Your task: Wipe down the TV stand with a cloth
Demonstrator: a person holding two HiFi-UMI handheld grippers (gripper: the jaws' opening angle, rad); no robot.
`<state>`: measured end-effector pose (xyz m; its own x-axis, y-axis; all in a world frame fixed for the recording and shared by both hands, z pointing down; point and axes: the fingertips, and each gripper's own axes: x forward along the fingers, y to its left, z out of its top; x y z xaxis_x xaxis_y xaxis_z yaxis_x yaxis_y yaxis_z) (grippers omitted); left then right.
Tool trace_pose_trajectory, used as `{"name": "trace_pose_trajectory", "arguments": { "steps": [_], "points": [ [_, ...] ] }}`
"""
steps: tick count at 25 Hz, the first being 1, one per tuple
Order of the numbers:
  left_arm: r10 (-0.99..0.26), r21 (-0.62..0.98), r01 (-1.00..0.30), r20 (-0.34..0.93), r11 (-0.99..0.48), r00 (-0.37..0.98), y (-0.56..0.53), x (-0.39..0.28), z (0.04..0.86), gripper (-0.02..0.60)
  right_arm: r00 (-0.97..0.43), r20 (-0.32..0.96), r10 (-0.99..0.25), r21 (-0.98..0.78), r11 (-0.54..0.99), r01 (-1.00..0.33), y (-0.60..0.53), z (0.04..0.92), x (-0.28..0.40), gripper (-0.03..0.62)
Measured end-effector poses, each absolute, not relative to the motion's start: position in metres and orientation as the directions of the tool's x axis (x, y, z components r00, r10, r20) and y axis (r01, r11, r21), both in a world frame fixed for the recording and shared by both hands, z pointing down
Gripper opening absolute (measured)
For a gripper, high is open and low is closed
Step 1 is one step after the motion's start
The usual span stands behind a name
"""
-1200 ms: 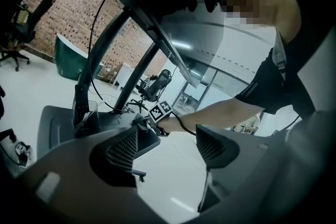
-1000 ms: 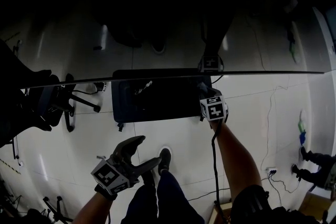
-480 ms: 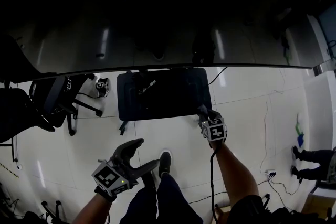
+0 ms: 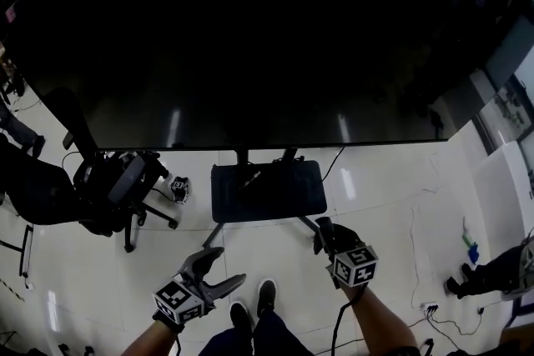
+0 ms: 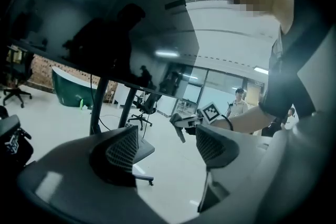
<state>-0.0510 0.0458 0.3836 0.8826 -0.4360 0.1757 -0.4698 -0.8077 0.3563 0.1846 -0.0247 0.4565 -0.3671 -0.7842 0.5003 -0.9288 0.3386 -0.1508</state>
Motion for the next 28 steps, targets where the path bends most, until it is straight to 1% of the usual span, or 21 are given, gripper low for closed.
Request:
{"name": "trace_pose_trajectory", "arguments": {
  "steps": [5,11,15,20,28],
  "points": [
    [-0.462,0.339,-0.488,0.158,-0.805,0.872,0.093,-0.083,0.341,0.370,-0.438,0.386,-0.812,-0.225,0.377,-0.898,0.045,0.355,0.151,0.061],
    [-0.510,0.309,-0.523,0.130,-0.794,0.850,0.127,-0.111,0.293,0.370,-0.473,0.276,-0.837,-0.294,0.395,-0.871,0.112,0.292,0.128,0.061],
    [-0.552,0.267,-0.553,0.087,-0.789,0.829,0.154,-0.118,0.270,0.364,-0.497,0.210,-0.842,-0.307,0.426,-0.851,0.153,0.264,0.121,0.061],
    [-0.604,0.248,-0.593,0.040,-0.766,0.796,0.201,-0.109,0.239,0.361,-0.540,0.153,-0.828,-0.293,0.483,-0.825,0.202,0.238,0.124,0.061],
    [-0.644,0.259,-0.629,0.033,-0.733,0.764,0.300,-0.084,0.233,0.360,-0.615,0.139,-0.776,-0.273,0.567,-0.777,0.288,0.227,0.133,0.061]
  ]
}}
